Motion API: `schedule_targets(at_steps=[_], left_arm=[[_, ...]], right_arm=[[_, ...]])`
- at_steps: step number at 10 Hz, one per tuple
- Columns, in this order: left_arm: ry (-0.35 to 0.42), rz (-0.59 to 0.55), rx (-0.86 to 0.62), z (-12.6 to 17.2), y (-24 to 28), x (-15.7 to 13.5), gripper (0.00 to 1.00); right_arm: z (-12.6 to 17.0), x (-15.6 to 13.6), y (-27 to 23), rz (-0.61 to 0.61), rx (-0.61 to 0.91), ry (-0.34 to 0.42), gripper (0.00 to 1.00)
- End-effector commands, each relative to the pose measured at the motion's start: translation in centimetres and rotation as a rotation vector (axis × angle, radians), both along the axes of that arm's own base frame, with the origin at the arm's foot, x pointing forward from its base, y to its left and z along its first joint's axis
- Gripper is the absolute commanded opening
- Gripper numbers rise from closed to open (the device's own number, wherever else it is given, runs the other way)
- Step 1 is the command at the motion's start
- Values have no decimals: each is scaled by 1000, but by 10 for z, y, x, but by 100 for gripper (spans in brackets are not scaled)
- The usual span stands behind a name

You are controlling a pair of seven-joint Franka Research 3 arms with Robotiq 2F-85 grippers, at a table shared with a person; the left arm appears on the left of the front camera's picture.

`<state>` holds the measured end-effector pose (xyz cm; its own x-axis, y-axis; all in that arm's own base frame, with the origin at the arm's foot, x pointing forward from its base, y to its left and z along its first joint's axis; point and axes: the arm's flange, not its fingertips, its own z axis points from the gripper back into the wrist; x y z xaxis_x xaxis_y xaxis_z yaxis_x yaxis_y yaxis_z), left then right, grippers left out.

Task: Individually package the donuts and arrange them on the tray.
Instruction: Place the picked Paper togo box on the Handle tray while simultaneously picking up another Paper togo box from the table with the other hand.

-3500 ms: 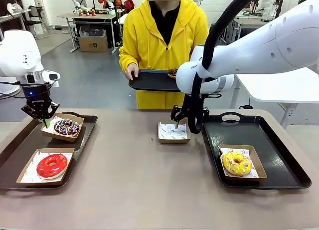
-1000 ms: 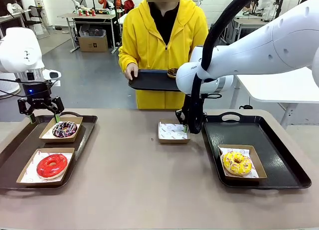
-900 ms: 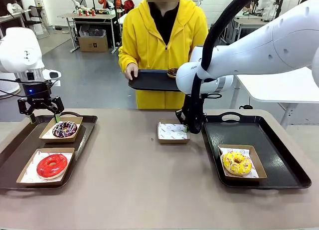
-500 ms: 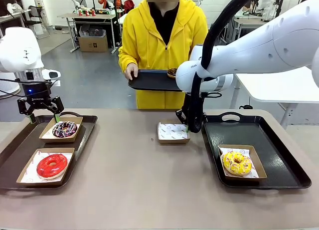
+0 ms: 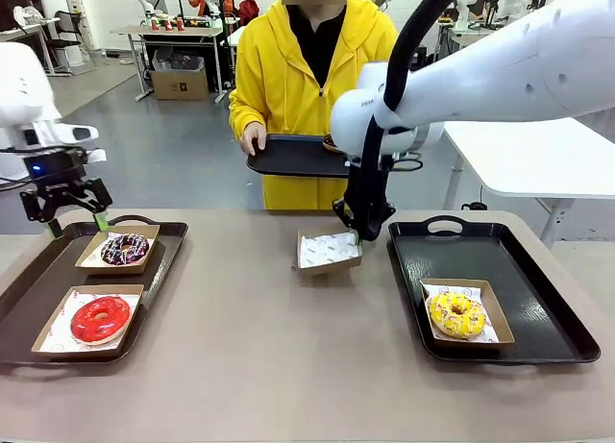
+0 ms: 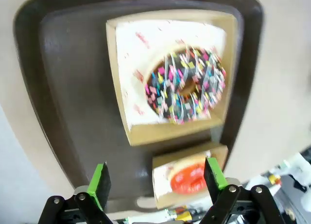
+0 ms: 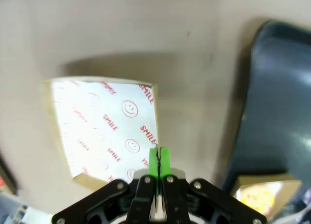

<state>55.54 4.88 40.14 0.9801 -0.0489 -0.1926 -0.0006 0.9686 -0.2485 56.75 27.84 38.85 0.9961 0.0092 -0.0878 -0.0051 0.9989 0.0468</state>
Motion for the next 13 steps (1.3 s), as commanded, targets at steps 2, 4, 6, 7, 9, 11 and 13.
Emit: schedule_targets(at_steps=[2, 4, 6, 7, 9, 11, 13], left_arm=[[-30, -45, -273, 26, 58, -67, 100], [-99, -35, -438, 44, 98, -114, 100], [-143, -48, -602, 47, 133, -149, 100], [-155, -1, -672, 44, 148, -161, 100], [-229, 87, -818, 34, 168, -171, 100], [-305, 191, -930, 24, 189, -176, 100], [-338, 301, -1003, 20, 210, -182, 100]], right_arm=[[58, -2, 10, -32, -60, -23, 0], [96, 4, 17, -28, -30, -25, 0], [123, 16, 22, -55, -18, -31, 0], [132, 23, 25, -62, -8, -25, 0], [134, 39, 23, -87, 31, -4, 0], [124, 53, 18, -102, 60, 11, 0], [118, 59, 16, -102, 77, 4, 0]])
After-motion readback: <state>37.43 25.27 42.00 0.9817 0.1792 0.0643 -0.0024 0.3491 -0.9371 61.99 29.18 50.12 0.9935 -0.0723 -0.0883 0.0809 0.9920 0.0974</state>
